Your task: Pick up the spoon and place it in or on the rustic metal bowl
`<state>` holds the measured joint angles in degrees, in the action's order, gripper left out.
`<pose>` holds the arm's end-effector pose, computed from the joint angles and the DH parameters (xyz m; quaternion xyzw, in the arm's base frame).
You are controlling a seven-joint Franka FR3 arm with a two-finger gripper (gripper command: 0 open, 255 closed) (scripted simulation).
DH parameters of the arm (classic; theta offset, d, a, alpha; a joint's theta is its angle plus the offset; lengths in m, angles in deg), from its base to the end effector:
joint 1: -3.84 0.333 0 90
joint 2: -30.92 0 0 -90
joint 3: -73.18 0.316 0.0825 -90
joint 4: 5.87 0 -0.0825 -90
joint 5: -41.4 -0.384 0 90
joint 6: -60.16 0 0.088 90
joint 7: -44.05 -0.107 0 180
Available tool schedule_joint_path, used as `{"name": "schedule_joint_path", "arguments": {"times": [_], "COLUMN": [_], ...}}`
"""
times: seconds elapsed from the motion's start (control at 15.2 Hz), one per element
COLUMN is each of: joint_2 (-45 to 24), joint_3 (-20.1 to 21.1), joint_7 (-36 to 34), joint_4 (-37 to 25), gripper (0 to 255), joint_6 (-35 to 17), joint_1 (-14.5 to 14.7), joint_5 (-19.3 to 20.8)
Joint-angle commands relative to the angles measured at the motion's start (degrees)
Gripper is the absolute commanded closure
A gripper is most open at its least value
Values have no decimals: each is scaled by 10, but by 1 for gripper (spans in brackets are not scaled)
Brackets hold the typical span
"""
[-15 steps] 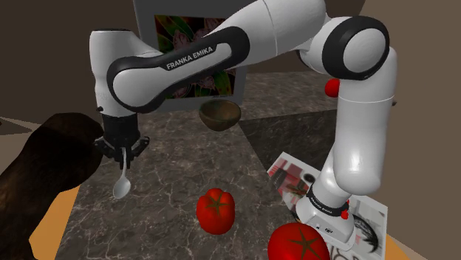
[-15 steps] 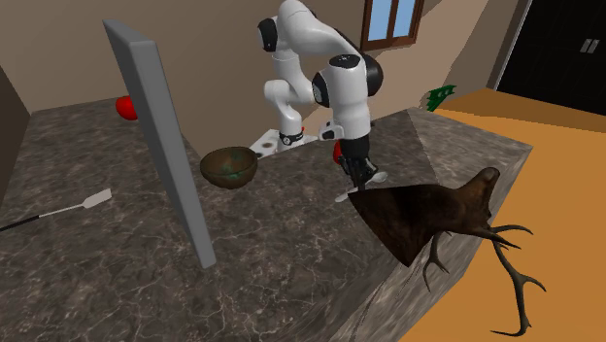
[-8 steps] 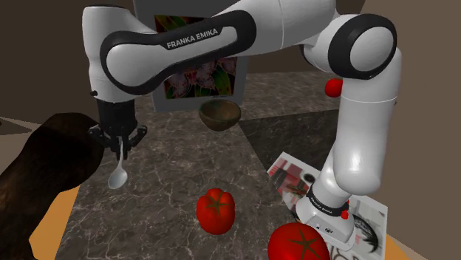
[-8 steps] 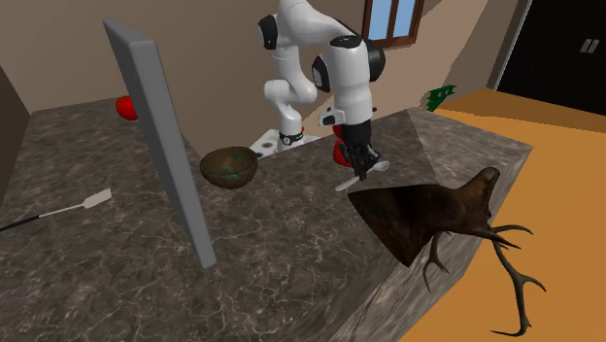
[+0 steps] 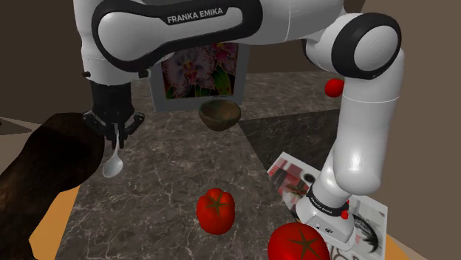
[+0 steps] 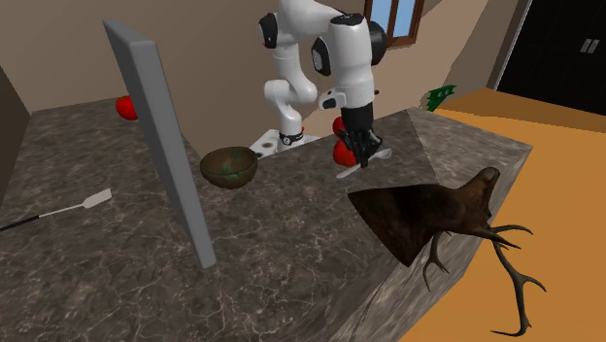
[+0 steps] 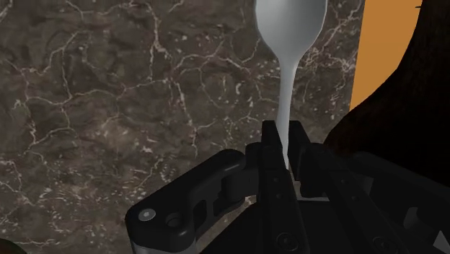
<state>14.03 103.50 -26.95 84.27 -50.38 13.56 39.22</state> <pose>0.5198 0.3917 0.5001 -0.9533 0.2836 0.0467 0.0929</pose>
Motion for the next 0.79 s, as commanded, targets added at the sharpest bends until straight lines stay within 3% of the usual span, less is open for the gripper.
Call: {"name": "schedule_joint_path", "arguments": {"times": [0.0,0.73], "joint_2": [15,151], "joint_3": [-1,-51], "joint_7": [13,187], "joint_4": [11,157], "gripper": [255,255], "joint_6": [4,9], "joint_1": [-12,-120], "joint_5": [-9,-94]}}
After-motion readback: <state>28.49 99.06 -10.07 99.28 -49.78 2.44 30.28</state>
